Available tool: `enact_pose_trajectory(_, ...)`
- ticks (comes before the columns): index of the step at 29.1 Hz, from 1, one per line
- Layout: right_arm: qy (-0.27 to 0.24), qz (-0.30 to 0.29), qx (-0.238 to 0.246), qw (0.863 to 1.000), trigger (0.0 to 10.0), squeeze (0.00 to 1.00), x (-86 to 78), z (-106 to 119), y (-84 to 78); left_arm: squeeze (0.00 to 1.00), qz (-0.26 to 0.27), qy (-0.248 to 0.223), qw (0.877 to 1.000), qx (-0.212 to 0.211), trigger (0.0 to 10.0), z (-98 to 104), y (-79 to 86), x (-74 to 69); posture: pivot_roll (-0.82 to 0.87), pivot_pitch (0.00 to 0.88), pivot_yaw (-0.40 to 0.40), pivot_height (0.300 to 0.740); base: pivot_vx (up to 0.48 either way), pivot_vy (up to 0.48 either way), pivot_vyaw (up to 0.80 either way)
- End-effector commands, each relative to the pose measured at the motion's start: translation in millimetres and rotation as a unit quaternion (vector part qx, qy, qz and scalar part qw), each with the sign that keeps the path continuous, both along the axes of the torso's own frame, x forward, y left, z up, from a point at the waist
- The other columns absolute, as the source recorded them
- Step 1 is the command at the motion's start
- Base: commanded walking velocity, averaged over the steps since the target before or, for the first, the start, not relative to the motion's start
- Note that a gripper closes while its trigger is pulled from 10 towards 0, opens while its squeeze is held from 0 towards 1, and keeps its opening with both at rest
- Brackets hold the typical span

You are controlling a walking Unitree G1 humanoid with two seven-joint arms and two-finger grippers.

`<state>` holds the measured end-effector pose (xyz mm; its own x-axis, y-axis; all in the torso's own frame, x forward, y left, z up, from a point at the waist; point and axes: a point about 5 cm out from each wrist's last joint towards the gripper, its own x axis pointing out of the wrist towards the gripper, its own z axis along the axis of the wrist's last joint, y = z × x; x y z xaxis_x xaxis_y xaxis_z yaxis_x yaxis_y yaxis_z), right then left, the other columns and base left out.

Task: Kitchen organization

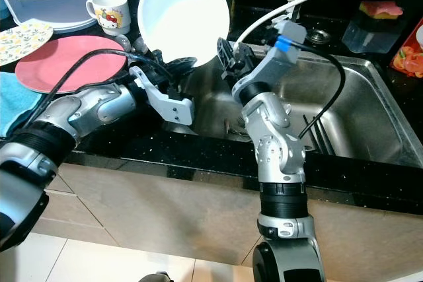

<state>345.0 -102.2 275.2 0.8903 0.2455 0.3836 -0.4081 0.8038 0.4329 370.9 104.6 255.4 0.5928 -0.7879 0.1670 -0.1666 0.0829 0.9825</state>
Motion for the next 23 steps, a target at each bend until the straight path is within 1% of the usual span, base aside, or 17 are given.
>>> enact_pose_trajectory(1, 0.008, 0.004, -0.002, 1.0, 10.0, 0.0, 0.3, -0.5, -2.5, 0.0, -0.016, -0.008, 1.0, 0.0, 10.0, 3.7, -8.7, -1.3, 0.28, 0.064, -0.062, 0.74, 0.0, 0.0, 0.0)
enact_pose_trajectory(2, 0.008, 0.004, -0.002, 1.0, 10.0, 0.0, 0.3, -0.5, -2.5, 0.0, -0.016, -0.008, 1.0, 0.0, 10.0, 3.7, -8.7, -1.3, 0.28, 0.064, -0.062, 0.74, 0.0, 0.0, 0.0)
enact_pose_trajectory(5, 0.039, 0.02, -0.027, 0.999, 10.0, 0.0, 2.2, -9.9, 3.3, 0.0, -0.027, -0.012, 1.0, 0.001, 10.0, 3.7, -10.9, -2.5, 0.28, 0.071, -0.067, 0.74, 0.0, 0.0, 0.0)
enact_pose_trajectory(8, 0.048, 0.03, -0.035, 0.998, 10.0, 0.0, 2.6, -12.7, 7.0, 0.0, -0.035, -0.014, 0.999, 0.005, 10.0, 2.8, -12.7, -3.8, 0.28, 0.074, -0.068, 0.74, 0.0, 0.0, 0.0)
enact_pose_trajectory(12, 0.043, 0.051, -0.036, 0.997, 10.0, 0.0, 1.7, -10.2, 12.7, 0.0, -0.048, -0.01, 0.999, 0.01, 10.0, -0.4, -15.9, -6.4, 0.28, 0.077, -0.067, 0.74, 0.0, 0.0, 0.0)
enact_pose_trajectory(14, 0.046, 0.051, -0.038, 0.997, 10.0, 0.0, 2.0, -10.8, 12.9, 0.0, -0.05, -0.01, 0.999, 0.01, 10.0, -0.5, -16.4, -6.8, 0.28, 0.077, -0.067, 0.74, 0.0, 0.0, 0.0)
enact_pose_trajectory(15, 0.05, 0.046, -0.039, 0.997, 9.6, 0.0, 3.1, -11.5, 12.2, 0.0, -0.051, -0.009, 0.999, 0.011, 10.0, -0.7, -16.7, -6.9, 0.27, 0.08, -0.07, 0.74, 0.0, 0.0, 0.0)
enact_pose_trajectory(16, 0.053, 0.043, -0.039, 0.997, 7.5, 0.0, 3.7, -11.9, 11.6, 0.0, -0.052, -0.009, 0.999, 0.012, 10.0, -0.9, -16.8, -6.9, 0.27, 0.08, -0.07, 0.74, 0.0, 0.0, 0.0)
enact_pose_trajectory(17, 0.055, 0.04, -0.039, 0.997, 2.9, 0.0, 4.3, -12.2, 10.7, 0.0, -0.052, -0.009, 0.999, 0.012, 10.0, -1.0, -16.8, -6.8, 0.28, 0.081, -0.07, 0.74, 0.0, 0.0, 0.0)
enact_pose_trajectory(18, 0.058, 0.037, -0.038, 0.997, 0.0, 0.0, 5.0, -12.7, 9.6, 0.0, -0.053, -0.009, 0.998, 0.012, 10.0, -1.1, -16.9, -6.8, 0.28, 0.08, -0.071, 0.74, 0.0, 0.0, 0.0)
enact_pose_trajectory(23, 0.072, 0.026, -0.042, 0.996, 0.0, 0.0, 7.4, -16.3, 7.1, 0.0, -0.064, -0.006, 0.998, 0.015, 10.0, -2.7, -19.7, -8.7, 0.27, 0.082, -0.074, 0.74, 0.0, 0.0, 0.0)
